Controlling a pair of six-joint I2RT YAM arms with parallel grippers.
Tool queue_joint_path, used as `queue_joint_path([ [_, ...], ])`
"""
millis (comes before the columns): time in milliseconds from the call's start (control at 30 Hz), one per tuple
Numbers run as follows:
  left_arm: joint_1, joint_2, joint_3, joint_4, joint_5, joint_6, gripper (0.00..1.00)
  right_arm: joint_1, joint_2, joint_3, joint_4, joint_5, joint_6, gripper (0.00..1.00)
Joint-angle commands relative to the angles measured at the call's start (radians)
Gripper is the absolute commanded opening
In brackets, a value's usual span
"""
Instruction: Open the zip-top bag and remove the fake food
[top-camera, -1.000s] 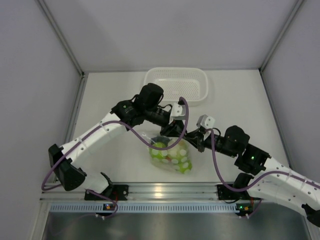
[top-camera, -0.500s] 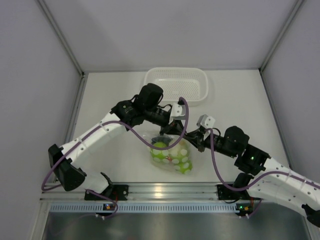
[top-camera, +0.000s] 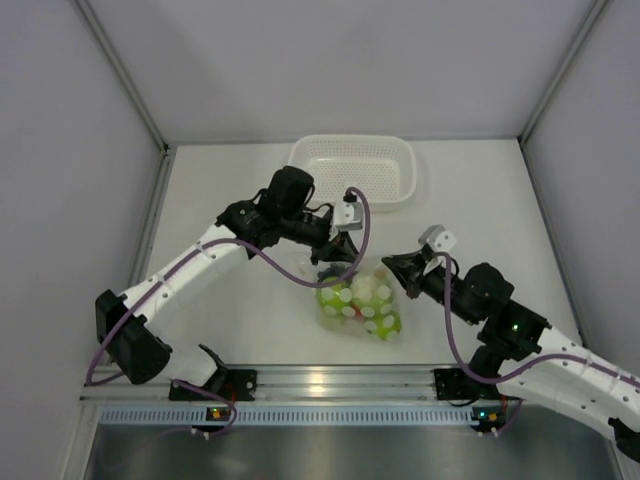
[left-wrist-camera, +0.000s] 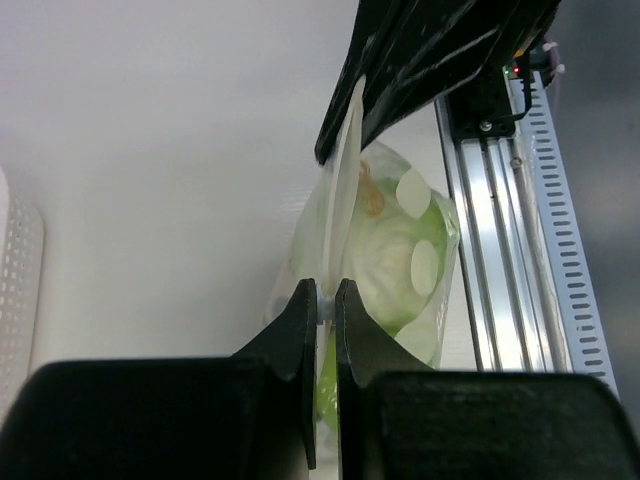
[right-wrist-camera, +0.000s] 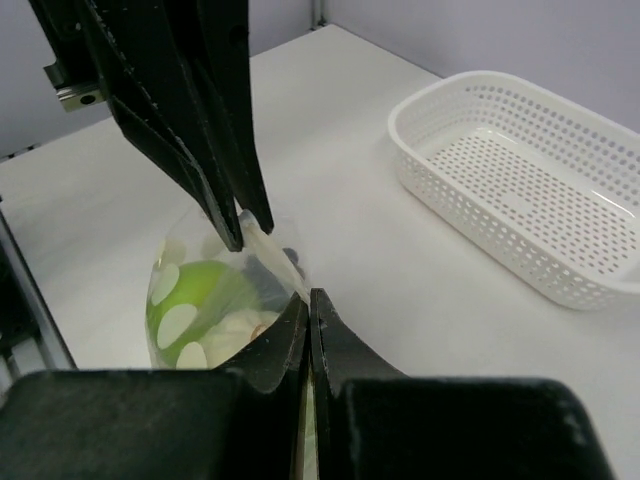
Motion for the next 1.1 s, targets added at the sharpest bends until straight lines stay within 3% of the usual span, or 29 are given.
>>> queue_joint_path([
  [0, 0.049, -0.031, -0.021, 0.014, -0.012, -0.001, 0.00, -0.005, -0.045, 0.052, 0.044, 0.198, 0.040, 0.00],
  [567, 0.180, -0.045, -0.119, 0.014, -0.151, -0.104, 0.00, -0.005, -0.195, 0.119, -0.177, 0.667, 0.159, 0.00],
  [900, 0.191, -0.056, -0.127, 0.012, -0.165, -0.145, 0.00, -0.005, -0.199, 0.124, -0.187, 0.652, 0.175, 0.00],
  [967, 0.189, -0.061, -0.123, 0.014, -0.118, -0.146, 0.00, -0.004, -0.202, 0.107, -0.155, 0.539, 0.159, 0.00],
  [1000, 0.189, -0.062, -0.115, 0.014, -0.060, -0.147, 0.08, -0.005, -0.205, 0.097, -0.141, 0.488, 0.151, 0.00],
  [1033, 0.188, -0.062, -0.107, 0.014, -0.021, -0.147, 0.29, -0.004, -0.211, 0.086, -0.121, 0.433, 0.124, 0.00],
  [1067, 0.188, -0.064, -0.098, 0.012, 0.014, -0.143, 0.32, -0.004, -0.211, 0.066, -0.095, 0.342, 0.117, 0.00],
])
